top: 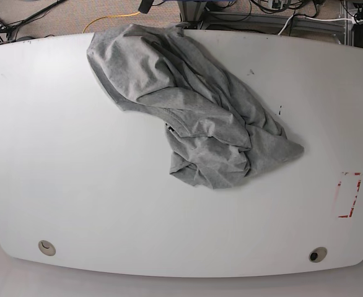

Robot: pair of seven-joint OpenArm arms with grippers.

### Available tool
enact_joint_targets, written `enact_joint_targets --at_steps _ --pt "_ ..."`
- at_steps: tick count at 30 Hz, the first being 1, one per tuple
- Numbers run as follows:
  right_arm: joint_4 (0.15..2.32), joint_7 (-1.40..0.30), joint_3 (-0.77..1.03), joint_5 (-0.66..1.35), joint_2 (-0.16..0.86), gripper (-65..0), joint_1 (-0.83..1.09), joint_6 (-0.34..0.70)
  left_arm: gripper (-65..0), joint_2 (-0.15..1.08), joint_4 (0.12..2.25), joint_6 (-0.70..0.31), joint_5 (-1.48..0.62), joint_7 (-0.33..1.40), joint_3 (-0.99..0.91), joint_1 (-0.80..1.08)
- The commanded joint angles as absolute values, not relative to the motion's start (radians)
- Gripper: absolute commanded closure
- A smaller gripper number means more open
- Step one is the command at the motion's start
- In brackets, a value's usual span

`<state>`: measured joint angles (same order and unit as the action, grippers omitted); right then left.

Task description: Fold the T-shirt properly

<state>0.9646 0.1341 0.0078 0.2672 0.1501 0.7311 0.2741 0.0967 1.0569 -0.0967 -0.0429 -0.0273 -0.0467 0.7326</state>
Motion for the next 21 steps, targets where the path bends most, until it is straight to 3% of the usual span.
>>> enact_joint_targets --at_steps 1,21 --pt "1.066 0.151 0.008 0.271 0.153 -15.2 0.808 0.289 -39.4 0.099 1.147 -0.101 -0.044 -0.041 -0.048 0.800" --pt "1.689 0.151 0.157 0.269 0.107 -15.4 1.231 0.288 -39.9 0.120 1.768 -0.101 -0.047 -0.042 -0.114 1.185"
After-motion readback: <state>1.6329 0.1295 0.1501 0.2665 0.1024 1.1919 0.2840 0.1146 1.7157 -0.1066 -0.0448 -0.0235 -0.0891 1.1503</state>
